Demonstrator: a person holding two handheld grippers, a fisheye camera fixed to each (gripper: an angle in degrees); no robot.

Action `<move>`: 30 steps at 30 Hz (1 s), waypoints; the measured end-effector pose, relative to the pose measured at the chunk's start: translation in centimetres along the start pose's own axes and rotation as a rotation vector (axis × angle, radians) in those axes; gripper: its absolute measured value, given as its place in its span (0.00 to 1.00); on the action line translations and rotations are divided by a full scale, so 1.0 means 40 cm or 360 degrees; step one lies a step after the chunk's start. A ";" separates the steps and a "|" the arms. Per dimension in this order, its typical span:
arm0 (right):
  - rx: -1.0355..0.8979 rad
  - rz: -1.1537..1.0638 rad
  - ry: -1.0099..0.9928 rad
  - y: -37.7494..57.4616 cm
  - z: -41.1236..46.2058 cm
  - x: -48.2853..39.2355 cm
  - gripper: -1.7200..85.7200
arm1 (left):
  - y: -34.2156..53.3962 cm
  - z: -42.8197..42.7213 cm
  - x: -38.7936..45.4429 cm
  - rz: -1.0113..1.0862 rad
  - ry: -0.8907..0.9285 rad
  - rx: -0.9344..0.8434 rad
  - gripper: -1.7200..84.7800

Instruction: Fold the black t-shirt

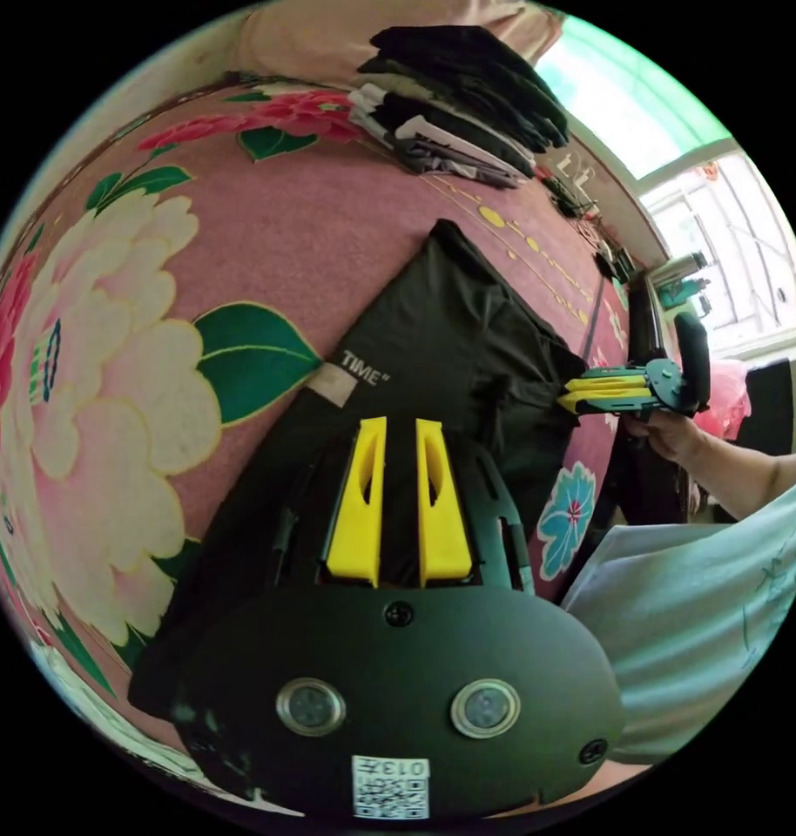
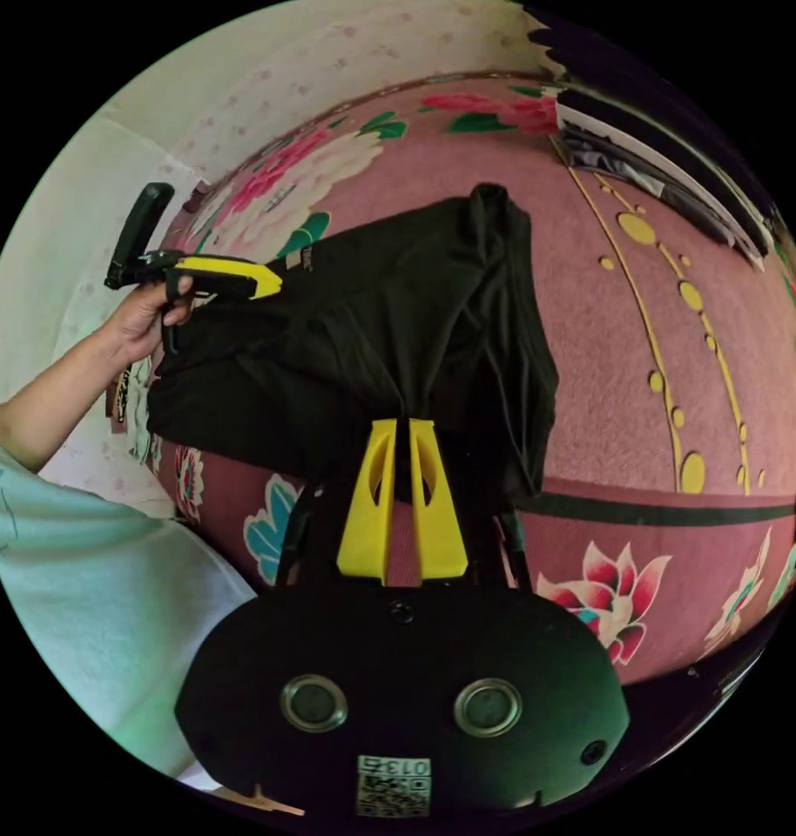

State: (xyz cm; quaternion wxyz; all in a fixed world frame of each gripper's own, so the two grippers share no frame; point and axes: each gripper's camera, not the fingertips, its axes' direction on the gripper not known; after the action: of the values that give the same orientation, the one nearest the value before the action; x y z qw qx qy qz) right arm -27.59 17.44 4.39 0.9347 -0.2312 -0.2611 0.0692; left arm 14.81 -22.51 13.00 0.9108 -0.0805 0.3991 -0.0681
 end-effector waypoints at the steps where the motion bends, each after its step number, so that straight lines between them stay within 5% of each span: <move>1: 0.0028 0.0005 -0.0005 0.003 -0.012 0.003 0.05 | 0.017 -0.014 -0.015 -0.0054 -0.0012 0.0046 0.09; 11: 0.0135 -0.0523 0.0141 -0.111 -0.014 -0.162 0.10 | 0.154 -0.014 -0.057 -0.0186 -0.0359 -0.0074 0.08; 16: -0.0036 -0.0561 0.0155 -0.183 0.078 -0.202 0.06 | 0.194 0.000 -0.116 -0.0281 -0.0315 -0.0055 0.04; 21: 0.0130 -0.0485 0.0104 -0.204 0.010 -0.207 0.05 | 0.231 -0.024 -0.155 -0.0406 -0.0333 -0.0003 0.05; 30: 0.0169 -0.0239 0.0086 -0.058 -0.127 -0.097 0.08 | 0.131 0.026 -0.043 0.0134 -0.0005 0.0137 0.14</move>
State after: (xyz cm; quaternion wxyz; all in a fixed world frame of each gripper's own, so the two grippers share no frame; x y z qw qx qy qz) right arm -28.25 12.40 -0.14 0.9548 -0.1627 -0.2485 0.0064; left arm 14.75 -16.96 13.88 0.9161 -0.0246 0.3974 -0.0465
